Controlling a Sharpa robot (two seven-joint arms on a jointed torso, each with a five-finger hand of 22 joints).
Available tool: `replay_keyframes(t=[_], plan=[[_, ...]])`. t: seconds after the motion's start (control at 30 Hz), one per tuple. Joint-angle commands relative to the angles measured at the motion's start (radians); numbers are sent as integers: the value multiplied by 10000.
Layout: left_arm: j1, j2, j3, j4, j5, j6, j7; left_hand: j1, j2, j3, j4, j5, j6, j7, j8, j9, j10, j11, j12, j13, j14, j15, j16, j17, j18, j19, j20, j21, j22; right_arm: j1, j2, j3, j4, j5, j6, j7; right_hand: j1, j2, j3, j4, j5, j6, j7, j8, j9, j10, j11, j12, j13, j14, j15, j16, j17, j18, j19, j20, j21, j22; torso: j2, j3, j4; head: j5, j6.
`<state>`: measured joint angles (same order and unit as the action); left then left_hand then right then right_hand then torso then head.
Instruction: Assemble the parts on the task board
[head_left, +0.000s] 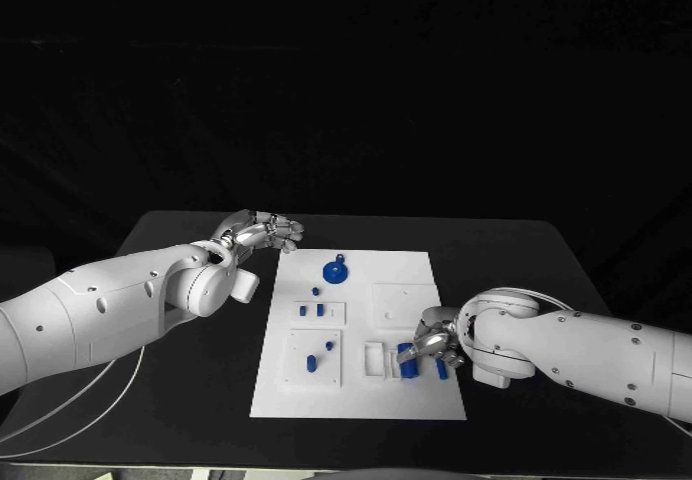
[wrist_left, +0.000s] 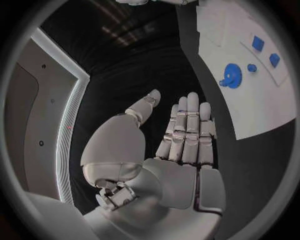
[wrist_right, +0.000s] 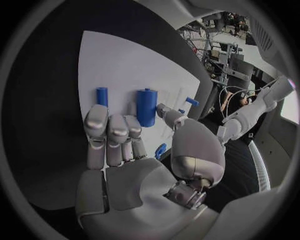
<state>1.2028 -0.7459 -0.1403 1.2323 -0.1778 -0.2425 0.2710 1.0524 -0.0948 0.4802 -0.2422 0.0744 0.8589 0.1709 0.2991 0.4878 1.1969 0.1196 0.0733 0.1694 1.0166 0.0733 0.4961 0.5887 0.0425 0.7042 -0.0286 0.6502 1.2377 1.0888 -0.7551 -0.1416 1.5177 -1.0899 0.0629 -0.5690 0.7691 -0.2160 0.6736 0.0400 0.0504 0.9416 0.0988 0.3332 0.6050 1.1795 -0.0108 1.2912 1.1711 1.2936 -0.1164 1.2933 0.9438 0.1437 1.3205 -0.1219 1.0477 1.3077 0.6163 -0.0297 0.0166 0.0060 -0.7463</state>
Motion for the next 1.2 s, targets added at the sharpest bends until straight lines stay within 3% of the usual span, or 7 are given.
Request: replay_keyframes(t=[0.03,0.5,0.63,0.87,0.97,1.2], plan=[[8,-8,5,44,53,160,128,-96,-15,1,67,-34,-78,-9,53,-11,16,10,-5,-11,57,-19,-66,14,92,88,5,-40,12,-176,99,-52,-83,-316,85,19,-7,-106,-6,46,-10,-87,65,-78,-132,-50,35,-70,-24,11,6,-33,9,1181,16,-14,44,134,11,-10,20,27,-37],[9,-20,6,49,53,156,111,-111,-15,-4,76,-33,-85,-8,52,-15,14,10,-6,-17,59,-20,-84,32,93,87,4,-49,20,-254,204,-57,-152,-336,34,-6,100,-120,55,-35,-10,-91,69,-89,-95,-88,40,-111,-26,9,11,-53,16,1181,7,-21,48,134,9,-17,8,117,-100],[9,-32,6,38,53,151,115,-113,-12,-4,79,-32,-87,-8,52,-16,14,10,-5,-18,60,-20,-88,36,94,87,4,-50,21,-253,150,-59,-96,-419,-135,1,370,32,254,-255,14,-26,60,-80,-47,-74,33,-135,7,22,8,-70,25,1181,-1,-14,60,138,9,-13,-2,132,-99],[9,-45,6,15,54,151,117,-113,-11,-4,79,-31,-86,-8,53,-17,15,9,-5,-19,61,-21,-93,43,95,87,3,-53,24,-245,-82,-57,229,-337,-500,47,462,642,515,-716,44,250,2,-41,41,26,-19,-183,95,47,-31,-95,54,1181,-27,87,120,163,15,-8,-3,131,-120],[9,-52,6,1,54,152,115,-113,-11,-4,79,-30,-85,-9,54,-17,16,9,-4,-20,62,-21,-96,46,95,87,3,-54,26,-104,-258,-55,454,-227,-650,48,346,743,583,-889,76,337,-18,-64,54,85,-37,-204,141,58,-45,-107,65,1181,-33,138,145,165,14,-8,-9,128,-120],[9,-60,6,-29,58,152,106,-110,-12,-3,77,-29,-83,-10,57,-17,18,7,-3,-21,64,-22,-101,53,96,87,2,-57,29,324,-492,-53,842,-60,-1021,35,211,738,696,-1058,72,448,-42,-91,70,127,-58,-248,181,69,-65,-132,71,1181,-33,175,161,154,10,-20,-18,100,-115]])
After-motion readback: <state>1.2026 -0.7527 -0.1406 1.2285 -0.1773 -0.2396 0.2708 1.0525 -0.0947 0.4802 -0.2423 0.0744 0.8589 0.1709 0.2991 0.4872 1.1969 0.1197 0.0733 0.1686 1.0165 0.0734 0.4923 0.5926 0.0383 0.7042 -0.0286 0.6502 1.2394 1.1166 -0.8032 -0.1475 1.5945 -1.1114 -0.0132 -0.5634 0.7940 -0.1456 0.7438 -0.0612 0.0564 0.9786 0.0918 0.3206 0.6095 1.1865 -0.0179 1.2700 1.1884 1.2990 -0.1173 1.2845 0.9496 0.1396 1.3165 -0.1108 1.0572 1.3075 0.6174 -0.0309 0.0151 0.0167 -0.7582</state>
